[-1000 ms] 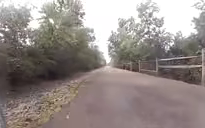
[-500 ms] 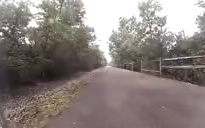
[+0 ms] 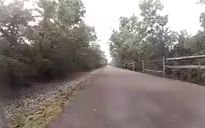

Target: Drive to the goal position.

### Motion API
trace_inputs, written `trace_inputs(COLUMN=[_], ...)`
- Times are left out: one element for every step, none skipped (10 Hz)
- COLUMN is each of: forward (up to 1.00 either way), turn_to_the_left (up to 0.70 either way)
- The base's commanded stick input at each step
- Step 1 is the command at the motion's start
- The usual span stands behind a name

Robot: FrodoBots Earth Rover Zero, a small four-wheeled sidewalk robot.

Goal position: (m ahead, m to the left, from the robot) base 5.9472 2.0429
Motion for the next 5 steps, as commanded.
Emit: trace_inputs(forward=[0.70, 0.70, 0.70, 0.70, 0.70], turn_to_the_left=[0.00, 0.00, 0.00, 0.00, 0.00])
